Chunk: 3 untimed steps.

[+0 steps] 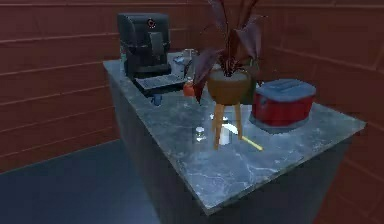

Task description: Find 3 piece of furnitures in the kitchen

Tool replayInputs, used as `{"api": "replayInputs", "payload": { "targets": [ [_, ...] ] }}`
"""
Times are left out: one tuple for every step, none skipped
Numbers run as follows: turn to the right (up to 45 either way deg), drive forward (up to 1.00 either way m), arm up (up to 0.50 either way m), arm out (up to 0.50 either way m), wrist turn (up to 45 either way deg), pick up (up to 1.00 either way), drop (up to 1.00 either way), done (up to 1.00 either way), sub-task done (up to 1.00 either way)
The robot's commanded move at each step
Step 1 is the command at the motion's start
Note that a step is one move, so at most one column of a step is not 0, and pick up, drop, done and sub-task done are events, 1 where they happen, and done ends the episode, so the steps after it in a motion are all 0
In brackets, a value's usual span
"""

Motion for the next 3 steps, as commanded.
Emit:
{"api": "replayInputs", "payload": {
  "targets": [
    [-45.0, 0.00, 0.00, 0.00, 0.0, 0.00, 0.00, 0.00, 0.00],
    [-45.0, 0.00, 0.00, 0.00, 0.0, 0.00, 0.00, 0.00, 0.00],
    [-33.0, 0.00, 0.00, 0.00, 0.0, 0.00, 0.00, 0.00, 0.00]
  ]
}}
